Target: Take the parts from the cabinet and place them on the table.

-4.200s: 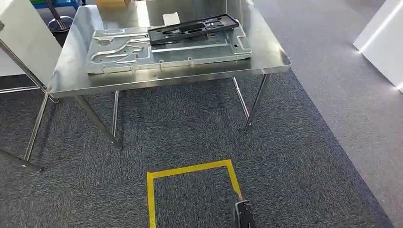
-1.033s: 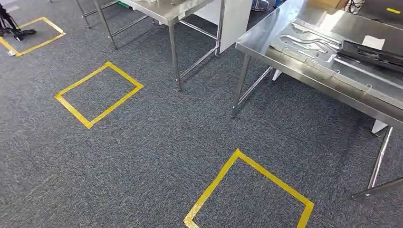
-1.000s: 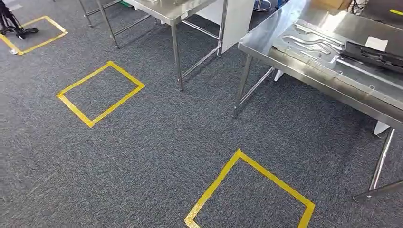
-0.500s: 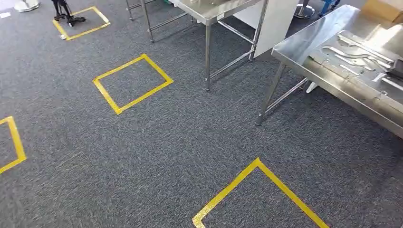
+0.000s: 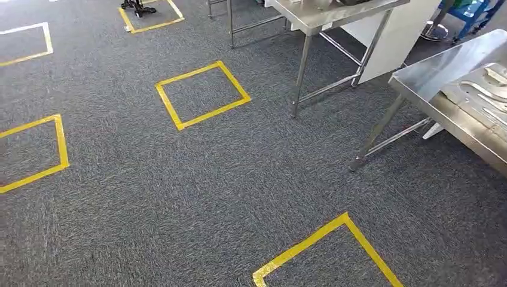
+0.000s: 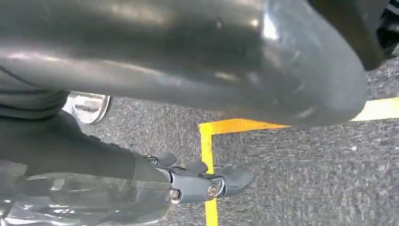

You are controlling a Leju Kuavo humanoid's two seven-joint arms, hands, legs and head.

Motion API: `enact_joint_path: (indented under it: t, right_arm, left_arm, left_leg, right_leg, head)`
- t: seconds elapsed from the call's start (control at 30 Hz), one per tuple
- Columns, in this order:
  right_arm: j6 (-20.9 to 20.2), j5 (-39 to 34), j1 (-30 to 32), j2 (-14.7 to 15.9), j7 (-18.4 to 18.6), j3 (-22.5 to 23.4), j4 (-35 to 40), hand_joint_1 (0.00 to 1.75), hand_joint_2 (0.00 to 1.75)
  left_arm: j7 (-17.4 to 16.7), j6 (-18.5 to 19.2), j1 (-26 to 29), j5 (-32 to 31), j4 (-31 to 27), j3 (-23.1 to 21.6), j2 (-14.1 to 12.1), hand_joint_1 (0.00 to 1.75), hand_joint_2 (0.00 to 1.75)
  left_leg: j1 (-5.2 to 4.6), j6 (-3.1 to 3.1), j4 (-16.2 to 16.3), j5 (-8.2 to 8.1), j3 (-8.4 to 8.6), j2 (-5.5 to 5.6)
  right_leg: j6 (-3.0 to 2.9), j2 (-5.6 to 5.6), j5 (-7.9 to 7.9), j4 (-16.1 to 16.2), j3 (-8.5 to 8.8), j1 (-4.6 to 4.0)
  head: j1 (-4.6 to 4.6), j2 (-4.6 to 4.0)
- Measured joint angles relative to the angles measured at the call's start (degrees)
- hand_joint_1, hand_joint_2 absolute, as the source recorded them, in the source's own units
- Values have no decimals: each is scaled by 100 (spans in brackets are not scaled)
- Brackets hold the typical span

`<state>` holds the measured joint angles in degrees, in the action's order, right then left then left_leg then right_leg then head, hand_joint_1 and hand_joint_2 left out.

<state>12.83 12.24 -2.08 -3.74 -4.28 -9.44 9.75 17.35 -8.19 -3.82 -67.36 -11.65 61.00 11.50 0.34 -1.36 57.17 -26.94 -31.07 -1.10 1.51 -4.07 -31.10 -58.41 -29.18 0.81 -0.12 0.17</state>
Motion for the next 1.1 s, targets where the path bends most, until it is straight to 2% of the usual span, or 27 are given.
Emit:
enact_joint_path:
  t: [0.03,0.07,0.13,0.17,0.2,0.27,0.3,0.33,0.4,0.43,0.47,0.5,0.53,0.57,0.63,0.67,0.7,0.73,0.77,0.8,0.83,0.87,0.97,1.0,1.03,1.07,1.1]
  right_arm:
    - [0,2,12,0,0,-2,0,0,0]
    - [0,4,21,0,4,0,-2,0,0]
    - [-2,9,31,0,9,-2,-4,0,0]
    - [-4,11,31,0,9,-2,-4,0,0]
    - [-4,15,30,0,9,-2,-4,0,0]
    - [-7,17,36,0,9,-2,-4,0,0]
    - [-7,20,50,0,9,-2,-4,0,0]
    - [-7,20,66,11,11,-2,-15,0,0]
    - [-7,26,45,9,9,-4,-15,0,0]
    - [-9,35,38,11,9,-9,-15,0,0]
    - [-18,35,23,9,9,-13,-15,0,0]
    - [-44,39,35,2,9,-20,-17,0,0]
    - [-65,50,40,9,9,-28,-17,0,0]
    - [-79,52,50,11,9,-39,-17,0,0]
    - [-83,55,58,9,9,-50,-17,0,0]
    - [-83,55,55,11,9,-52,-17,0,0]
    - [-83,57,53,11,9,-55,-17,0,0]
    - [-83,57,44,9,9,-55,-17,0,0]
    - [-83,57,39,9,9,-57,-15,0,0]
    - [-83,57,40,9,9,-59,-15,0,0]
    - [-83,57,48,9,9,-59,-17,0,0]
    - [-83,57,45,9,9,-59,-17,0,0]
    - [-83,57,-16,9,9,-61,-15,0,0]
    - [-85,59,-14,9,9,-66,-11,0,0]
    - [-98,66,4,9,9,-66,-11,0,0]
    - [-114,72,11,9,9,-72,-13,0,0]
    - [-140,76,20,9,13,-79,-15,0,0]
  left_arm:
    - [-2,-7,-9,-2,0,0,2,0,0]
    - [-2,-18,-24,-7,0,0,9,0,0]
    - [-2,-22,-33,-13,0,0,11,0,0]
    - [-2,-22,-26,-24,0,0,11,0,0]
    - [-2,-33,-21,-41,0,0,11,0,0]
    - [-9,-39,-24,-48,0,0,11,0,0]
    - [-9,-39,-26,-50,0,0,15,0,0]
    - [-9,-39,-41,-50,0,0,22,0,0]
    - [-13,-39,-49,-52,0,0,22,0,0]
    - [-13,-44,-35,-59,0,-2,22,0,0]
    - [-13,-46,-26,-61,0,-2,22,0,0]
    - [-15,-55,-26,-63,0,-2,22,0,0]
    - [-13,-57,-21,-66,0,-2,22,0,0]
    - [-13,-57,-34,-66,0,-2,22,0,0]
    - [-13,-55,-52,-66,0,-2,22,0,0]
    - [-13,-55,-48,-66,0,-2,22,0,0]
    - [-13,-55,-39,-66,0,-2,22,0,0]
    - [-13,-55,-30,-66,0,-2,22,0,0]
    - [-13,-55,-26,-63,0,-2,20,0,0]
    - [-13,-55,-30,-66,0,-2,20,0,0]
    - [-13,-55,-49,-66,0,-2,20,0,0]
    - [-9,-55,-59,-66,0,-2,22,0,0]
    - [-11,-55,-33,-66,0,-2,22,0,0]
    - [-9,-55,-30,-66,0,-2,22,0,0]
    - [-9,-55,-36,-68,0,0,20,0,0]
    - [-7,-55,-48,-72,0,0,20,0,0]
    - [-4,-55,-60,-79,0,0,22,0,0]
  left_leg:
    - [9,-36,-1,19,-15,48]
    - [7,-50,-1,26,-34,103]
    - [-10,-65,4,36,-57,246]
    - [-15,-65,5,36,-53,327]
    - [-17,-64,10,37,-43,405]
    - [-17,-52,29,31,-22,573]
    - [-12,-37,41,23,-29,635]
    - [-44,7,72,17,-67,682]
    - [-2,76,73,46,-127,796]
    - [16,116,46,67,-131,874]
    - [-16,167,39,75,-159,951]
    - [5,165,97,26,-147,777]
    - [-30,183,321,-135,-242,460]
    - [-14,205,779,-393,-470,294]
    - [4,249,1723,-783,-926,186]
    - [17,265,1919,-790,-1023,168]
    - [27,272,1825,-674,-973,151]
    - [32,270,1484,-464,-799,131]
    - [32,258,898,-183,-487,59]
    - [28,235,339,27,-172,-151]
    - [-33,206,97,-50,-60,-406]
    - [-18,154,90,-4,-59,-286]
    - [-45,73,76,11,-124,-123]
    - [-4,21,30,48,-73,-64]
    - [-2,-5,28,61,-81,-12]
    - [-6,-31,29,73,-98,44]
    - [-15,-45,29,81,-110,98]
  right_leg:
    - [3,231,-214,-283,-130,5]
    - [10,338,-469,-737,-348,7]
    - [14,384,-768,-1562,-769,2]
    - [11,384,-704,-1668,-844,2]
    - [0,389,-513,-1494,-783,2]
    - [-44,476,64,-584,-382,4]
    - [-73,708,266,-128,-192,8]
    - [-105,955,186,12,-152,14]
    - [-111,844,194,42,-167,-9]
    - [-132,788,193,40,-158,-22]
    - [-181,707,220,100,-130,21]
    - [-218,610,245,160,-93,55]
    - [-251,545,242,176,-72,40]
    - [-269,449,233,172,-70,29]
    - [-291,259,214,161,-72,8]
    - [-291,177,206,158,-68,2]
    - [-285,105,195,157,-59,-2]
    - [-277,37,183,149,-46,-1]
    - [-257,-31,161,141,-21,1]
    - [-230,-92,134,133,12,-2]
    - [-192,-147,102,119,19,-49]
    - [-166,-179,92,110,26,-57]
    - [-91,-331,84,126,68,-49]
    - [-27,-165,15,81,71,-10]
    - [-18,143,-137,-100,-3,-1]
    - [-20,291,-368,-462,-179,1]
    - [-21,351,-594,-924,-406,-1]
  head:
    - [29,0]
    - [47,-2]
    - [49,0]
    - [47,-2]
    - [47,-2]
    - [49,0]
    - [51,0]
    - [45,-2]
    - [47,-2]
    - [49,-2]
    - [47,0]
    - [40,-2]
    - [21,0]
    - [-1,0]
    - [3,-2]
    - [3,0]
    - [3,-2]
    - [1,0]
    - [-1,-2]
    - [-1,-2]
    - [-3,0]
    - [14,0]
    - [29,-2]
    - [42,-2]
    - [63,0]
    - [80,-2]
    - [82,0]
